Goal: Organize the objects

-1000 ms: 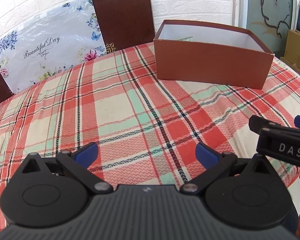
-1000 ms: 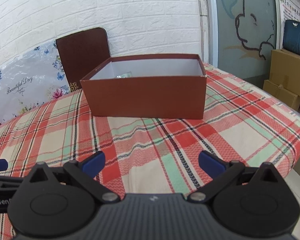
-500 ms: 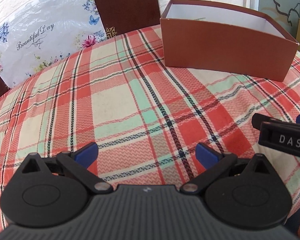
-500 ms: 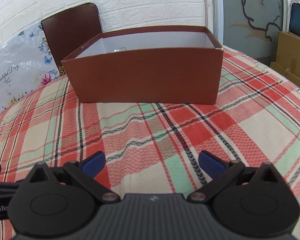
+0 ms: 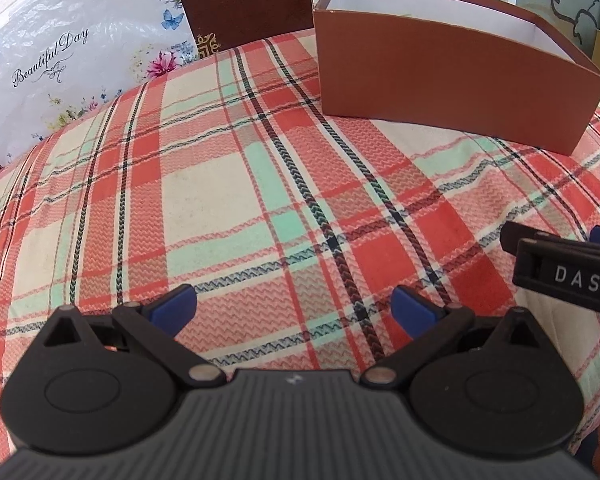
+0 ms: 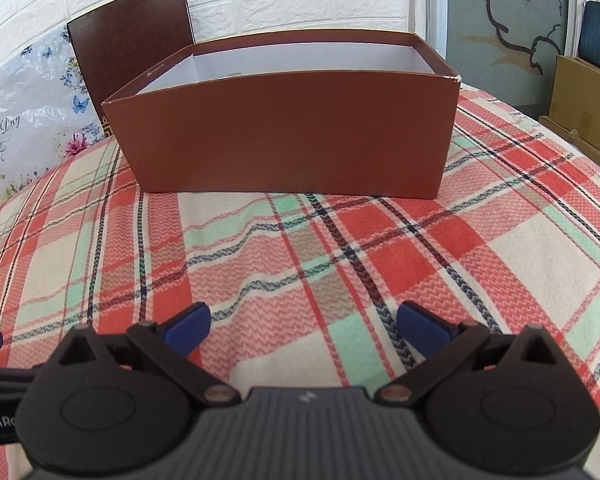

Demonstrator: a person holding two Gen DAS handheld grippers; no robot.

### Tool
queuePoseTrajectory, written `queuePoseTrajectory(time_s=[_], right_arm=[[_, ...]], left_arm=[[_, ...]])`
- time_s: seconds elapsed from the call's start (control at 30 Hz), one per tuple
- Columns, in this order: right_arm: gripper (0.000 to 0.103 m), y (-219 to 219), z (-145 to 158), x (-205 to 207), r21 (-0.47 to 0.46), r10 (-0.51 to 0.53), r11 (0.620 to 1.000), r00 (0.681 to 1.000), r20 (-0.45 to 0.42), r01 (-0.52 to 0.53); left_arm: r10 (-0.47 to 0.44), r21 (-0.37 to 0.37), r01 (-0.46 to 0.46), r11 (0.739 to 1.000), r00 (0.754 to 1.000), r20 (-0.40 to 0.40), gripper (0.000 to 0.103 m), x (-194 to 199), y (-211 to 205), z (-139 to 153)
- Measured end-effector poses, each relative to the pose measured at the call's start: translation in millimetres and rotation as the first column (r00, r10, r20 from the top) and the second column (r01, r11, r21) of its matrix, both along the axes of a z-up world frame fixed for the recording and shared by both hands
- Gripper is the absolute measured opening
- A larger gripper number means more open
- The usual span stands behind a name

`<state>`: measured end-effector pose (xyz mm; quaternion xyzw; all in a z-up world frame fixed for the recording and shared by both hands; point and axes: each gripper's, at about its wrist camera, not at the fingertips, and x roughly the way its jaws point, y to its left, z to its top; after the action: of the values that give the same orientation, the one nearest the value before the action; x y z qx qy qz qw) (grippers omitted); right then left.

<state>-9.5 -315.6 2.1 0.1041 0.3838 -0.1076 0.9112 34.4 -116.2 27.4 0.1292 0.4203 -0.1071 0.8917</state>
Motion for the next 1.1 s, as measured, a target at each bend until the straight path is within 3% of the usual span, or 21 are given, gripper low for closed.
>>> queuePoseTrajectory(time_s=[1.1], right_arm=[[0.103,8,21,-23,0.014,-0.012,1.0,0.997,0.073,0.011]], left_arm=[[0.005,-0.042,-0.002,0.999,0.997,0.075,0.103,-21,15,17]])
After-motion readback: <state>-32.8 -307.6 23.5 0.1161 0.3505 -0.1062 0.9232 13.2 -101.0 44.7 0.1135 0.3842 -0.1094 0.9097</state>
